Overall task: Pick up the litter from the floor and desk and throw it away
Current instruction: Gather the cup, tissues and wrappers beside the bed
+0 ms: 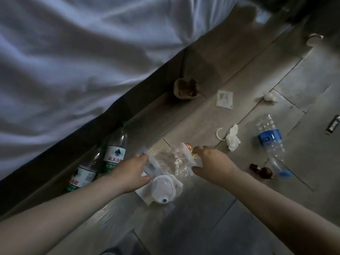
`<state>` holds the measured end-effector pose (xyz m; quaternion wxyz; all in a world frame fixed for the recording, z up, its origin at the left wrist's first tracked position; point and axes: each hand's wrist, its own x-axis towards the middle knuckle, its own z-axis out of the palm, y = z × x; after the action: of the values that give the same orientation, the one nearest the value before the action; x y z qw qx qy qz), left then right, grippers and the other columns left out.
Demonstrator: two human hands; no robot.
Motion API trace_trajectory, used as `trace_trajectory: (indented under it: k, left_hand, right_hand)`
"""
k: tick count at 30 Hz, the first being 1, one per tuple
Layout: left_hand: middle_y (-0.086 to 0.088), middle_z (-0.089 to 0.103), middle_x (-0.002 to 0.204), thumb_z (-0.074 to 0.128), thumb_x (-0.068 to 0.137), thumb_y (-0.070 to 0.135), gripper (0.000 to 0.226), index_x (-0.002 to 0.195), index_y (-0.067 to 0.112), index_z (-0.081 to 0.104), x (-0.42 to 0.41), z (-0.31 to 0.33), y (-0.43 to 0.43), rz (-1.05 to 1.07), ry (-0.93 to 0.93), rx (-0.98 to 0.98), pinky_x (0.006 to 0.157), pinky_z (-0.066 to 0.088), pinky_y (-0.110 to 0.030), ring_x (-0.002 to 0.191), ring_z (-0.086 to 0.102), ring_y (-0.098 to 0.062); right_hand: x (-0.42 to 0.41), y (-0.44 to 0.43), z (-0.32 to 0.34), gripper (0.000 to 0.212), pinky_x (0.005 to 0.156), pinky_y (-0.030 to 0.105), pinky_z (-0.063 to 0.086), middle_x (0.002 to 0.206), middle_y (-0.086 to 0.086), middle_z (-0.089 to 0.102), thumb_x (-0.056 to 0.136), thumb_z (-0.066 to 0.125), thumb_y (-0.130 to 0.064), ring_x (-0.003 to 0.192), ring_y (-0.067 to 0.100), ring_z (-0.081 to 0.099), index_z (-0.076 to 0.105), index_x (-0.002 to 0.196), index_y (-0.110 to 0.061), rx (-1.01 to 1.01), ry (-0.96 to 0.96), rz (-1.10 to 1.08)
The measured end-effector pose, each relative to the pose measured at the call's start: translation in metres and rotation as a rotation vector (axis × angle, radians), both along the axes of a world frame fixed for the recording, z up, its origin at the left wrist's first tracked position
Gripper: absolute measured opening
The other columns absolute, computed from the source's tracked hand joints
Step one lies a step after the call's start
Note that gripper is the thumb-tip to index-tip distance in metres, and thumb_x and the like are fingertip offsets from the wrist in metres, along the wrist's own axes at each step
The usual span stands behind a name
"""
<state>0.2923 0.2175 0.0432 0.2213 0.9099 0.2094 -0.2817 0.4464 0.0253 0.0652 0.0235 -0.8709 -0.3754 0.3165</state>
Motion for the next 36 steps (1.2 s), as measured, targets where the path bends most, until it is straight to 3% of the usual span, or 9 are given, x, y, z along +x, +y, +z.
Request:
trace_trajectory:
  k: [4, 9, 13, 17, 23, 26, 33, 36]
  left_hand:
    - [-0.004, 0.045, 0.135, 0.064, 0.073, 0.064, 0.075, 0.132, 0.023, 0.040, -0.006, -0.043, -0.003, 0.021, -0.015, -0.002, 0.086, 0.046, -0.027, 0.114, 0.053, -0.021]
    - [-0.006, 0.019, 0.151, 0.069, 0.062, 0.072, 0.108, 0.145, 0.021, 0.022, -0.022, -0.057, -0.015, 0.123, 0.024, -0.018, 0.102, 0.041, -0.030, 0.131, 0.041, -0.026]
    - [-0.007, 0.024, 0.144, 0.075, 0.051, 0.073, 0.110, 0.138, 0.023, 0.029, -0.035, -0.067, -0.022, 0.256, 0.014, -0.046, 0.104, 0.040, -0.036, 0.130, 0.038, -0.027]
    - [-0.007, 0.030, 0.135, 0.075, 0.043, 0.076, 0.119, 0.137, 0.022, 0.026, -0.041, -0.082, -0.029, 0.342, -0.014, -0.021, 0.096, 0.042, -0.031, 0.121, 0.042, -0.024]
    - [-0.005, 0.030, 0.132, 0.074, 0.044, 0.078, 0.112, 0.131, 0.024, 0.030, -0.044, -0.094, -0.031, 0.399, -0.014, 0.024, 0.095, 0.042, -0.029, 0.121, 0.043, -0.025]
    - [-0.007, 0.028, 0.133, 0.074, 0.043, 0.078, 0.111, 0.129, 0.023, 0.029, -0.045, -0.100, -0.031, 0.419, -0.008, 0.053, 0.099, 0.041, -0.031, 0.124, 0.041, -0.029]
    - [-0.005, 0.028, 0.128, 0.080, 0.043, 0.070, 0.110, 0.128, 0.019, 0.032, -0.044, -0.109, -0.030, 0.426, -0.067, 0.033, 0.094, 0.039, -0.028, 0.120, 0.037, -0.023]
    - [-0.006, 0.029, 0.130, 0.082, 0.042, 0.069, 0.112, 0.130, 0.019, 0.032, -0.045, -0.112, -0.030, 0.432, -0.074, 0.044, 0.095, 0.038, -0.028, 0.121, 0.036, -0.023]
  right_hand:
    - [0.002, -0.004, -0.050, 0.053, 0.086, 0.030, 0.048, 0.122, 0.005, 0.058, 0.084, 0.061, -0.036, 0.109, 0.023, 0.058, 0.048, 0.133, -0.018, 0.007, -0.004, 0.019]
    - [-0.009, -0.025, -0.066, 0.052, 0.090, 0.034, 0.048, 0.120, 0.006, 0.056, 0.083, 0.063, -0.036, 0.109, 0.024, 0.057, 0.050, 0.130, -0.017, 0.032, 0.004, -0.012]
    - [-0.016, -0.033, -0.065, 0.056, 0.089, 0.035, 0.048, 0.122, 0.008, 0.054, 0.082, 0.066, -0.035, 0.110, 0.026, 0.056, 0.047, 0.131, -0.016, 0.035, 0.035, -0.054]
    - [-0.008, -0.026, -0.070, 0.064, 0.092, 0.033, 0.044, 0.129, 0.012, 0.050, 0.083, 0.067, -0.038, 0.115, 0.029, 0.053, 0.041, 0.136, -0.014, 0.055, 0.014, -0.060]
    - [0.005, -0.004, -0.083, 0.068, 0.089, 0.031, 0.041, 0.129, 0.013, 0.049, 0.082, 0.068, -0.034, 0.116, 0.030, 0.052, 0.039, 0.139, -0.015, 0.097, 0.024, -0.078]
    - [0.008, 0.002, -0.093, 0.072, 0.093, 0.032, 0.041, 0.131, 0.013, 0.049, 0.080, 0.069, -0.033, 0.119, 0.029, 0.049, 0.036, 0.141, -0.015, 0.121, 0.036, -0.087]
    - [-0.003, -0.001, -0.106, 0.086, 0.096, 0.033, 0.044, 0.136, 0.010, 0.048, 0.080, 0.071, -0.033, 0.120, 0.026, 0.050, 0.024, 0.150, -0.018, 0.161, 0.124, -0.106]
    - [-0.007, -0.005, -0.112, 0.078, 0.095, 0.029, 0.043, 0.137, 0.008, 0.050, 0.080, 0.070, -0.033, 0.121, 0.023, 0.050, 0.032, 0.146, -0.014, 0.175, 0.136, -0.121]
